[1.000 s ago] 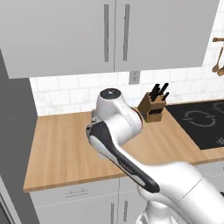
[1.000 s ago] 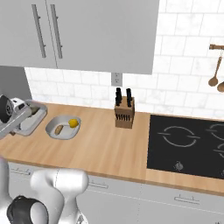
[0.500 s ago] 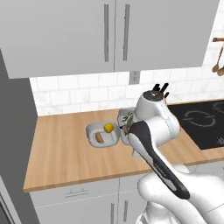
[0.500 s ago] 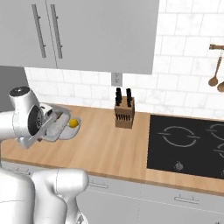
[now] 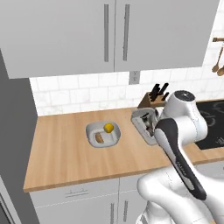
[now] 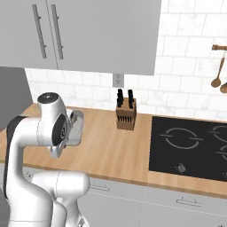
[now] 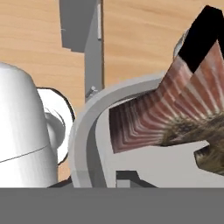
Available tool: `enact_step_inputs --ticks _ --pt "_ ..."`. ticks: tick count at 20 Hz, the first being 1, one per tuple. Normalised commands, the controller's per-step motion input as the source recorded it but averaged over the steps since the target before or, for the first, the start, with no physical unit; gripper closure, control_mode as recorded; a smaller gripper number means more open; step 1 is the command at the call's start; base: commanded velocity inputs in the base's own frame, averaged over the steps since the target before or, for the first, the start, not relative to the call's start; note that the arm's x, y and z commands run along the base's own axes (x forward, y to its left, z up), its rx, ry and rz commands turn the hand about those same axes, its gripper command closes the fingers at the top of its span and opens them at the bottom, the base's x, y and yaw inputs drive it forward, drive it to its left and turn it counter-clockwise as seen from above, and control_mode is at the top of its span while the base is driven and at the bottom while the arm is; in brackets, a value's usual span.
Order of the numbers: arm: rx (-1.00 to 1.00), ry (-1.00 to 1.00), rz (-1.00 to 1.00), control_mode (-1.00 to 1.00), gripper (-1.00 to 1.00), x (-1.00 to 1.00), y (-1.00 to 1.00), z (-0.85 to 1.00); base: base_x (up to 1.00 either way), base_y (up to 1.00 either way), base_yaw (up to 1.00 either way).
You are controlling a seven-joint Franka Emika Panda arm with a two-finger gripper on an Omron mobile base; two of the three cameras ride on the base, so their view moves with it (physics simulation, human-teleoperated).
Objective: Take the meat container that has the fish and place it on the second highest rack of the freezer. Then take the vegetable container that has the sweet potato and lemon and place it on the highest rack of the freezer.
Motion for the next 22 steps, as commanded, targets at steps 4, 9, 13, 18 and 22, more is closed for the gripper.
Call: enact_step_inputs --ticks 4,9,13,18,22 --pt "-0.28 0.00 0.02 -1.00 1.00 -0.12 0.07 0.00 0.00 0.00 0.00" --pt "-0.05 -0.03 -0.01 -1.00 1.00 -0.16 0.07 0.00 0.00 0.00 0.00" --pt "0.00 0.00 0.00 -1.00 1.00 0.00 0.00 0.00 0.00 0.00 0.00" --pt "0.00 0.00 0.00 1.00 1.00 -0.13 0.00 0.00 -0.29 0.00 0.01" --pt "0.00 0.00 0.00 1.00 1.00 0.00 0.00 0.00 -0.93 0.20 0.26"
